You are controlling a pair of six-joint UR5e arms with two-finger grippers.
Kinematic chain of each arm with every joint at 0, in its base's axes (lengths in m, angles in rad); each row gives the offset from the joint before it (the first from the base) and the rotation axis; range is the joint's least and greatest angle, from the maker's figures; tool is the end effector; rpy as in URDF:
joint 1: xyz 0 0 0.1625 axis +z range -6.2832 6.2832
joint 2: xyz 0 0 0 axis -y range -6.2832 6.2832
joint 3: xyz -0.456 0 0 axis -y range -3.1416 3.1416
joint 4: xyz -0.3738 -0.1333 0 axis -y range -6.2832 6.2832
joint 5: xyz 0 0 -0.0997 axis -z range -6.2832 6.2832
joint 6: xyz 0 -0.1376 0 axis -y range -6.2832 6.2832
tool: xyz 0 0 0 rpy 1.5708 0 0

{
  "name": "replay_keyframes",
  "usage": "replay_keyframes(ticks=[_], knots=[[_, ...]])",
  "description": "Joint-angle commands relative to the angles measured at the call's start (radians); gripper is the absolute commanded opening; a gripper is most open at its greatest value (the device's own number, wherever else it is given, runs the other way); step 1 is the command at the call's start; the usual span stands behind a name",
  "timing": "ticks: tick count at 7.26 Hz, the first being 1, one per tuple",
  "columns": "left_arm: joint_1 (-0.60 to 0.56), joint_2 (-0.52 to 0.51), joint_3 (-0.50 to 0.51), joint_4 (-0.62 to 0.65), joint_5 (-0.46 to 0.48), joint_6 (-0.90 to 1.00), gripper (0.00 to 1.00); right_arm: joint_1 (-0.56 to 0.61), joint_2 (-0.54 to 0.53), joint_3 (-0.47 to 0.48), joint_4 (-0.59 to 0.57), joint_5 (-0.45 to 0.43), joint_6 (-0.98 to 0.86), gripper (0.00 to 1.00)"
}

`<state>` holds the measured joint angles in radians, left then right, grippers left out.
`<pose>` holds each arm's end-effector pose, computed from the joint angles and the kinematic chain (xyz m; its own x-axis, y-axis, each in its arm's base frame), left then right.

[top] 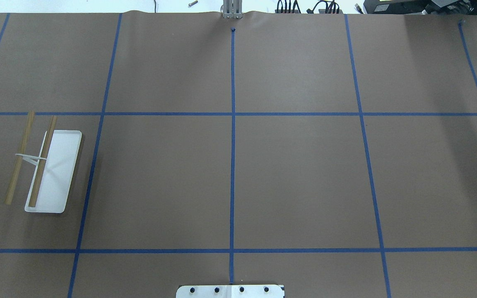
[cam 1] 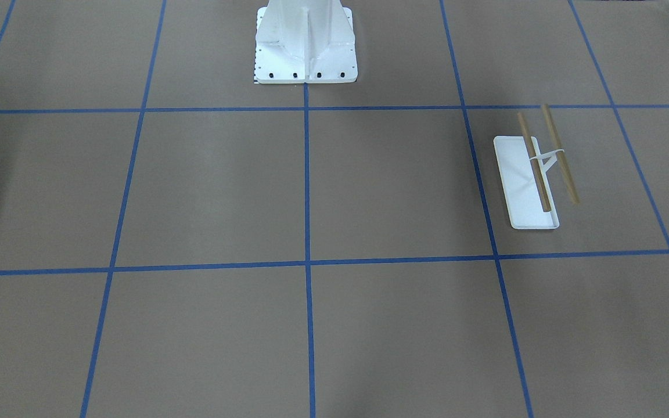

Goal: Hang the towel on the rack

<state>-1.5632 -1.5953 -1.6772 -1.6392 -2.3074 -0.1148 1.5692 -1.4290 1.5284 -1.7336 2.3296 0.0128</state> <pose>-0.0371 -0.5000 0.6497 0.7357 0.0254 -0.6768 0.0773 0.9896 0.1213 0.0378 -0.5296 0.6828 0.7257 0.0552 0.6858 -0.0077 0.9974 -0.0721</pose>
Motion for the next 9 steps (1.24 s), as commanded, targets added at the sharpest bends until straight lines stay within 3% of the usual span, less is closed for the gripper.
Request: replay_keyframes(ticks=[1, 5, 7, 9], knots=[[0.006, -0.003, 0.008, -0.002, 0.002, -0.002, 0.99, 0.0, -0.019, -0.01, 0.06, 0.01, 0.003, 1.0], [0.006, 0.021, 0.007, -0.01, -0.009, -0.005, 0.99, -0.003, -0.105, -0.083, 0.234, -0.004, -0.001, 1.0], [0.006, 0.037, 0.008, -0.057, -0.007, -0.006, 0.99, -0.011, -0.114, -0.267, 0.464, -0.001, 0.01, 1.0], [0.006, 0.043, -0.001, -0.06, -0.009, -0.006, 0.99, -0.012, -0.11, -0.362, 0.523, 0.051, 0.012, 1.0]])
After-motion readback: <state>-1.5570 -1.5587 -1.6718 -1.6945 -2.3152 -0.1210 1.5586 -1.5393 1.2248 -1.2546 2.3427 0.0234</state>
